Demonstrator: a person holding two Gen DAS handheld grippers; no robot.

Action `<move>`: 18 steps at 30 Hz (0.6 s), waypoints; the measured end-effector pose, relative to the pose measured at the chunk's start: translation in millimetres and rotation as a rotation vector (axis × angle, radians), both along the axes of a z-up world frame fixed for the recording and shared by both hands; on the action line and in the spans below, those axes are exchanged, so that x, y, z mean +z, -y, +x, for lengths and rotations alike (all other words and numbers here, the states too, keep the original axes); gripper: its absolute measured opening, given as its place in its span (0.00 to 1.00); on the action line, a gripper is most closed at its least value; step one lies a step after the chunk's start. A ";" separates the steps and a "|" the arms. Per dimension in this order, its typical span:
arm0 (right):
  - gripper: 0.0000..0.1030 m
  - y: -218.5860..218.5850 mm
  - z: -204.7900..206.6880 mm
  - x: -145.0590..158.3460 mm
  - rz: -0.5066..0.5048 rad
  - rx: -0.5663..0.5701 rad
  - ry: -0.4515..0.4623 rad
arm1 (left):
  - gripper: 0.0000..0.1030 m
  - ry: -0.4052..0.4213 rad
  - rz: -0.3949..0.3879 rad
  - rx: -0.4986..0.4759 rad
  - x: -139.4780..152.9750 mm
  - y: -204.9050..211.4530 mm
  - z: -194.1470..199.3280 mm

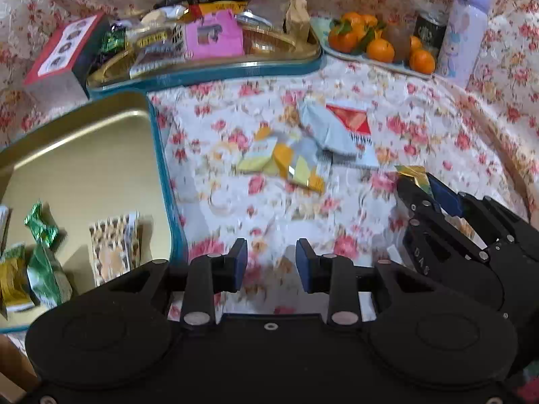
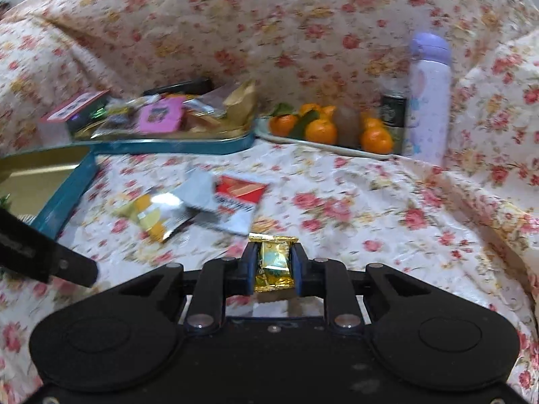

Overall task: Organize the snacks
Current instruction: 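Grasp the gold-foil candy with the right tool while the left tool reaches the white packet, then grasp the white packet with the left tool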

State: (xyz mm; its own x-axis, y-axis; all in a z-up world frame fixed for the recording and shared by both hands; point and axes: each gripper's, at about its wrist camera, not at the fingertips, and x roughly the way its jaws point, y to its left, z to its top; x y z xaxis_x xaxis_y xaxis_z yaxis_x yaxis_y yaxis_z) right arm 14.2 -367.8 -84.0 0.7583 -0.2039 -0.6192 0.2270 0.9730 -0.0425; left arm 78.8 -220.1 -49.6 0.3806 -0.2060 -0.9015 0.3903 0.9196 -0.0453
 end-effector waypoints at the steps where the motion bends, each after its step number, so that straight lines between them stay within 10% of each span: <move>1: 0.21 3.3 2.0 0.1 0.003 -0.017 0.005 | 0.41 0.004 -0.003 -0.002 2.9 1.9 2.5; 18: 0.21 25.2 7.7 -14.3 0.092 -0.073 0.053 | 0.41 -0.002 -0.032 -0.019 19.9 53.3 61.0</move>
State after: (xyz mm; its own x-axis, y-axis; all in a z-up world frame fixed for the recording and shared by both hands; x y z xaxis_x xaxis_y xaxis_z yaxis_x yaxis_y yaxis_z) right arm 21.9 -392.9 -98.3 0.7759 -0.2039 -0.5970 0.2968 0.9530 0.0603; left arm 139.8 -273.4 -29.6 0.3745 -0.2413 -0.8953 0.4071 0.9103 -0.0750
